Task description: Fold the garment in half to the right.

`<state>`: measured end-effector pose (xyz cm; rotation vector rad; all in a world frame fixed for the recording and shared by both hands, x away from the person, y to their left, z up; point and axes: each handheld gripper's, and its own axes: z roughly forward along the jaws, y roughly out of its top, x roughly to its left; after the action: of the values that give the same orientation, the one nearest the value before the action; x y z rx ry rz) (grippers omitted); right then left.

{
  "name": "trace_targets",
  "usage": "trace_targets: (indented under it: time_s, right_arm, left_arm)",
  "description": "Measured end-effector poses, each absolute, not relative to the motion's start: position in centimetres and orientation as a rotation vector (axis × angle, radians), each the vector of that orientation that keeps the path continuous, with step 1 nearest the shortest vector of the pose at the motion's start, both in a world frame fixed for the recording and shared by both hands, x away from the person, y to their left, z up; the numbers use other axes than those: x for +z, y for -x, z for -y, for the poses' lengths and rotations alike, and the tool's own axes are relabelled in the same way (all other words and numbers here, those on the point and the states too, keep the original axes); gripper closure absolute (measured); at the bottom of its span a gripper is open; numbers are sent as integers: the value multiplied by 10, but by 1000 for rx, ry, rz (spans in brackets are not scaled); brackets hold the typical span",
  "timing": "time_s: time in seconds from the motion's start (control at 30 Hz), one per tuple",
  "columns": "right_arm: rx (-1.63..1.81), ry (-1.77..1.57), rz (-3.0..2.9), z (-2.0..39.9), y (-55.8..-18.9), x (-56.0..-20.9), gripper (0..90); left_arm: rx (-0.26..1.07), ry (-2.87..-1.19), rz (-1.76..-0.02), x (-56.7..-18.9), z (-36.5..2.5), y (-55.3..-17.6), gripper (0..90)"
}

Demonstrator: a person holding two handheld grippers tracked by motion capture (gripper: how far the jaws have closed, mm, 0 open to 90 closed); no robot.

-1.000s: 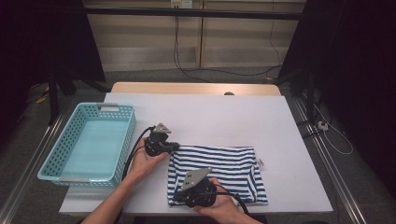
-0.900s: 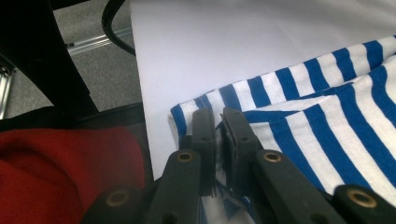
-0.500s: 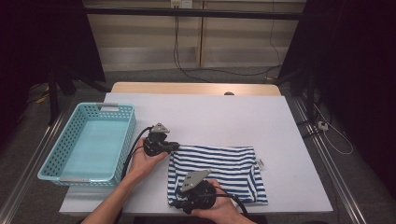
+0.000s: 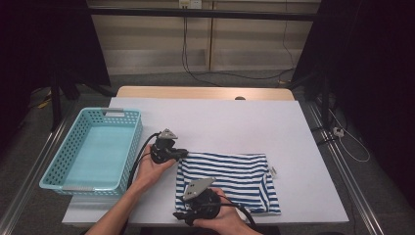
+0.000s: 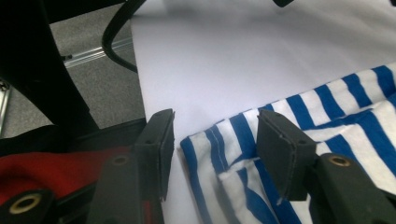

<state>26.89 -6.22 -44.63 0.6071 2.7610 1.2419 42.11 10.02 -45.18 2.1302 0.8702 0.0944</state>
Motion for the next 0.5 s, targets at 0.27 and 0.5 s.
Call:
trace_targets:
  time_s: [0.27, 0.5]
  right_arm:
    - [1188, -543, -2705, 55, -260, -452, 370]
    - [1112, -528, -2653, 56, -253, -450, 320]
  left_arm:
    - [128, -2130, -847, -452, -101, -422, 841]
    - [103, -2121, -854, -450, -103, -422, 838]
